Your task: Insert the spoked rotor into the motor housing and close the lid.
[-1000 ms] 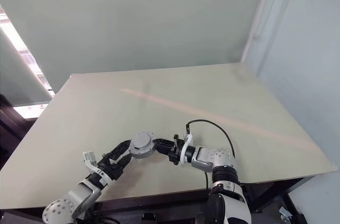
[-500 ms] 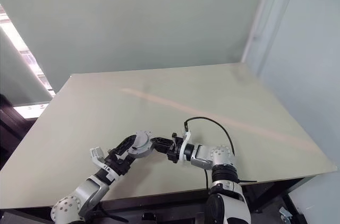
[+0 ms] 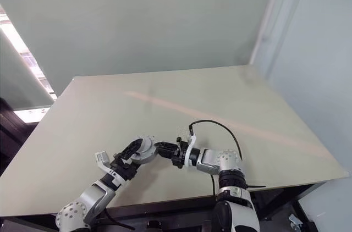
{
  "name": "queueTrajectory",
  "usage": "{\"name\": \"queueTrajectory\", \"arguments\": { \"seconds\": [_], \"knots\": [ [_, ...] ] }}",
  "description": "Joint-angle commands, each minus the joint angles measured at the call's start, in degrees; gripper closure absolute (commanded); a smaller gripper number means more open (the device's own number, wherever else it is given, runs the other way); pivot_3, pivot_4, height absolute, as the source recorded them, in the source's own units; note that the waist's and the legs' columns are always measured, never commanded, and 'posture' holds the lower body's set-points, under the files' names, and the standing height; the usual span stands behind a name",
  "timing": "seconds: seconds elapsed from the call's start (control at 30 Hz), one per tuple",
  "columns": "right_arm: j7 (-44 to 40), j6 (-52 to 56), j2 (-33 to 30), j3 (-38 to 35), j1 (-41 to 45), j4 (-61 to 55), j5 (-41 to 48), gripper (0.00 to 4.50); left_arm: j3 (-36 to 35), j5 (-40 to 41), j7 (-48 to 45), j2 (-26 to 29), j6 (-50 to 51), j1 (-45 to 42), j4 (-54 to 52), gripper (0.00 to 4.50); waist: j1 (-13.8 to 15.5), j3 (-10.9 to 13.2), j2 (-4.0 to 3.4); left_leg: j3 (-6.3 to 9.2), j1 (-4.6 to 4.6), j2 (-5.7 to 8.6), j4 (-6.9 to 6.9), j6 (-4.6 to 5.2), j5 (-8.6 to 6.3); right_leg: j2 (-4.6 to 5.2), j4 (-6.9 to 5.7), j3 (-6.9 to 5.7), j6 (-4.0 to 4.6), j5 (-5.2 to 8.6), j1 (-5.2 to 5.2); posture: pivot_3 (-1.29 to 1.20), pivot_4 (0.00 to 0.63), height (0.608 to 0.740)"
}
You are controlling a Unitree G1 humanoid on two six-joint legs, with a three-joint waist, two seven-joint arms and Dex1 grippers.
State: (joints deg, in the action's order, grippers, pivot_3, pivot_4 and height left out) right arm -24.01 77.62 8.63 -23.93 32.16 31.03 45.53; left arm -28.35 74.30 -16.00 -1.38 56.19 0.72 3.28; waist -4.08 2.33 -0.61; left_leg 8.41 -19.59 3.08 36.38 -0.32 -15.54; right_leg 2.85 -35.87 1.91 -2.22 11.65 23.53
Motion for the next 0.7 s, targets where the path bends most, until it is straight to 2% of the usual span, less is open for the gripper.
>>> {"name": "queueTrajectory", "arguments": {
  "seconds": [0.03,0.13,0.23,0.4,0.7],
  "knots": [
    [-1.2,0.1,3.2,0.1,1.6,-2.6,3.5,3.31,1.0,1.5,-0.9,0.5,-0.2,-1.1,-0.4,0.03,0.0,0.0,0.00,0.00,0.00,0.00,0.01,0.00,0.00,0.00,0.00,0.00,0.00,0.00,0.00,0.00,0.000,0.740],
    [-1.1,0.1,3.2,0.3,1.5,-2.8,3.6,3.31,1.4,1.6,-0.9,0.8,-0.2,-1.1,-0.2,0.03,0.0,0.0,0.00,0.00,-0.01,0.00,0.03,0.00,0.00,0.00,0.00,0.00,0.00,0.00,0.00,0.00,0.000,0.740],
    [-1.1,0.0,3.1,0.3,1.4,-2.8,3.7,3.31,1.6,1.9,-0.8,1.1,-0.2,-1.1,0.0,0.58,0.0,0.0,0.00,0.01,-0.01,0.00,0.05,0.00,0.00,-0.01,-0.02,0.00,0.00,0.00,-0.01,0.00,0.000,0.740],
    [-0.9,0.0,3.2,0.3,1.2,-3.1,3.8,3.31,2.2,2.1,-0.9,1.4,-0.2,-1.0,0.3,2.31,0.0,0.0,0.00,0.00,-0.01,0.00,0.07,0.00,0.00,-0.01,-0.02,0.00,0.01,-0.01,-0.01,0.00,0.000,0.740],
    [-0.7,-0.3,3.1,0.6,1.4,-2.8,4.2,3.31,2.9,2.8,-1.0,1.8,-0.6,-0.9,0.4,2.36,0.0,0.0,0.00,0.01,-0.02,0.00,0.11,0.00,0.00,-0.01,-0.02,0.00,0.02,-0.01,-0.02,0.00,0.000,0.740]
  ]
}}
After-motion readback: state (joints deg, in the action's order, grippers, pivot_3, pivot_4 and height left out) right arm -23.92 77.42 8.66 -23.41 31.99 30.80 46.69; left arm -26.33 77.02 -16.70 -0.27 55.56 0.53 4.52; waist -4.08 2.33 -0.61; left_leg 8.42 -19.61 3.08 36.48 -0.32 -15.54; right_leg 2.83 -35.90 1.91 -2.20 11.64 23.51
